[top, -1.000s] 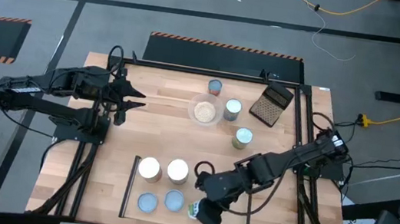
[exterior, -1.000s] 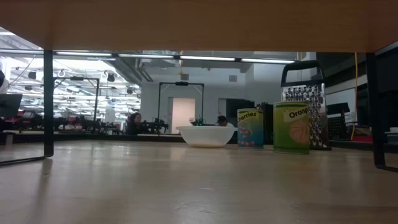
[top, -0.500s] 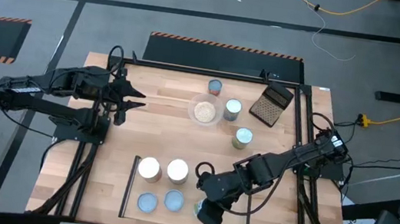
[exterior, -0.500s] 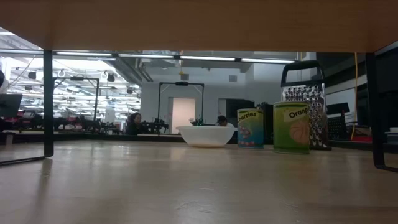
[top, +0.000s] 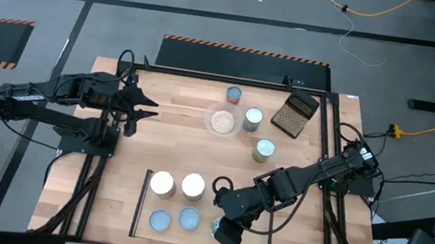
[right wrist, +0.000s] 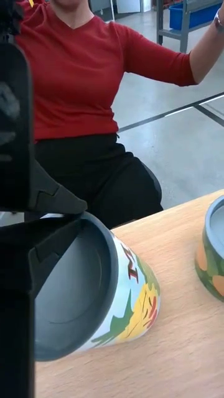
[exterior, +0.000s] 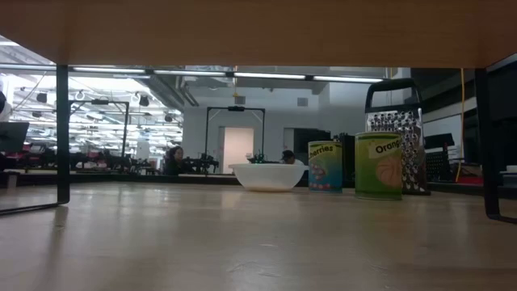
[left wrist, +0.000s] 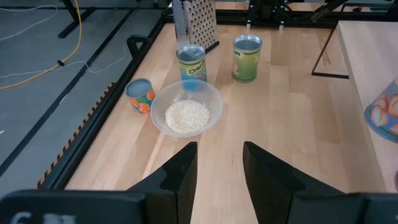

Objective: Pick and place cans onto a shelf
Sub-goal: Put the canned mixed fruit on the shelf, then put the canned cherries on the shelf

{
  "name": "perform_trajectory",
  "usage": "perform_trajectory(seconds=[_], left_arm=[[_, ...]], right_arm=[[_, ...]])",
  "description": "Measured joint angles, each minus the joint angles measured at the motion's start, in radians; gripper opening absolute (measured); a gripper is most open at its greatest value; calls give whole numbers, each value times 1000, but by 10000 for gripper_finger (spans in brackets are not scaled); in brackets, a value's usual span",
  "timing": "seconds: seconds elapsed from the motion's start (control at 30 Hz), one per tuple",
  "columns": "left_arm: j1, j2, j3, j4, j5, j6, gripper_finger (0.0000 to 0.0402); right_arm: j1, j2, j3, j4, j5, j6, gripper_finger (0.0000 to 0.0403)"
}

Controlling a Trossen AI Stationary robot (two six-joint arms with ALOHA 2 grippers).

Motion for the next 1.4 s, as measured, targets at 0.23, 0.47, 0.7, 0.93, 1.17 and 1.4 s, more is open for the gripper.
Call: perform_trajectory(seconds=[0.23,0.47,0.7,0.93,1.17,1.4], left_arm=[[0,0,0,0,0,0,121],[0,0,0,0,0,0,121],[0,0,0,0,0,1,121],[0,0,0,0,0,1,121],[0,0,0,0,0,1,121],[0,0,0,0,0,1,121]], right_arm=[[0,0,0,0,0,0,44],[0,0,0,0,0,0,50],[0,0,0,0,0,0,51],[0,0,0,-1,0,0,52],[0,0,0,-1,1,-27,52],[-6,0,0,-8,0,-33,52]])
